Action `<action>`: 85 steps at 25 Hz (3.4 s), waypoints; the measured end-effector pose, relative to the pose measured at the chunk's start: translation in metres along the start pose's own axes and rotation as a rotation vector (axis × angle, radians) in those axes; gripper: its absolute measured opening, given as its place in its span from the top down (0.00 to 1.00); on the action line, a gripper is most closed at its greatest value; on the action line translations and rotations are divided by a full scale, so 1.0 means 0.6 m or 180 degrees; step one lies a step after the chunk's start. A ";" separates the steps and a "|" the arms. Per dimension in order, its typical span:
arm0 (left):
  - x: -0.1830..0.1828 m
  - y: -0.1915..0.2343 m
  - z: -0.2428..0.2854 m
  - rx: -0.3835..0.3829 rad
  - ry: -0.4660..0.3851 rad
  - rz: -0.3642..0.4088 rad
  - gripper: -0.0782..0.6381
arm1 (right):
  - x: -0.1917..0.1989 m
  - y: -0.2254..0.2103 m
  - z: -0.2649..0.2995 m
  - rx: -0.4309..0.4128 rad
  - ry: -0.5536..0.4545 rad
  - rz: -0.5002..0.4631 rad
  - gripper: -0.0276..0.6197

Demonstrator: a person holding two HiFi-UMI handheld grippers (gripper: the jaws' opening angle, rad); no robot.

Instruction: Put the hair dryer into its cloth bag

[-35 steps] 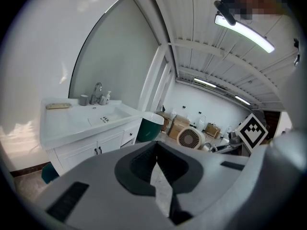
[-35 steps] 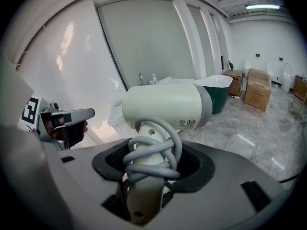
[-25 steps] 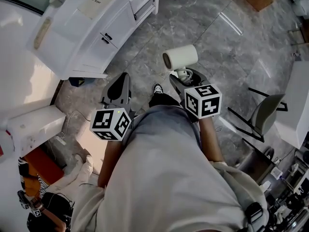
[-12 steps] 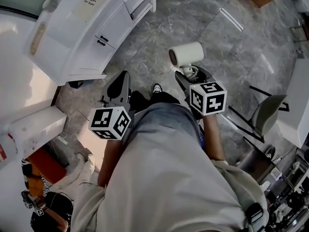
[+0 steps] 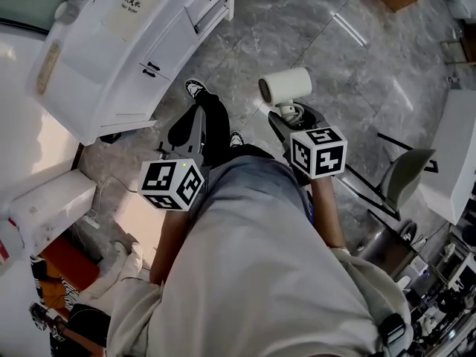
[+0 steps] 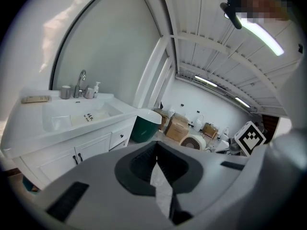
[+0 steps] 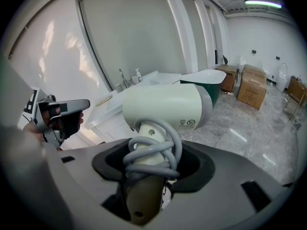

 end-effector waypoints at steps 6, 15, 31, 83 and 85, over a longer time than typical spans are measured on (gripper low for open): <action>-0.053 0.048 0.095 0.0055 -0.0030 -0.0110 0.88 | -0.083 -0.028 0.050 0.0082 -0.0001 -0.0006 0.57; -0.145 0.152 0.220 -0.0111 -0.0027 -0.0399 0.88 | -0.252 -0.070 0.169 0.0023 0.0114 -0.0118 0.57; -0.304 0.355 0.373 -0.0282 -0.0072 -0.0540 0.88 | -0.504 -0.047 0.373 -0.0239 0.0299 -0.0228 0.57; -0.367 0.546 0.756 -0.2138 0.0494 -0.0997 0.88 | -0.959 -0.135 0.816 -0.1831 0.1559 -0.2223 0.57; -0.359 0.547 0.774 -0.2161 0.0593 -0.1006 0.86 | -0.963 -0.141 0.829 -0.1865 0.1625 -0.2267 0.57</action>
Point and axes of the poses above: the fingertips, and each gripper's own axes: z forward along the fingers, y to its left, x out of its underside, the point moved 8 cm from there along -z, backward along the fingers, and after that the axes turned 7 degrees about -x, right-handed, at the moved point
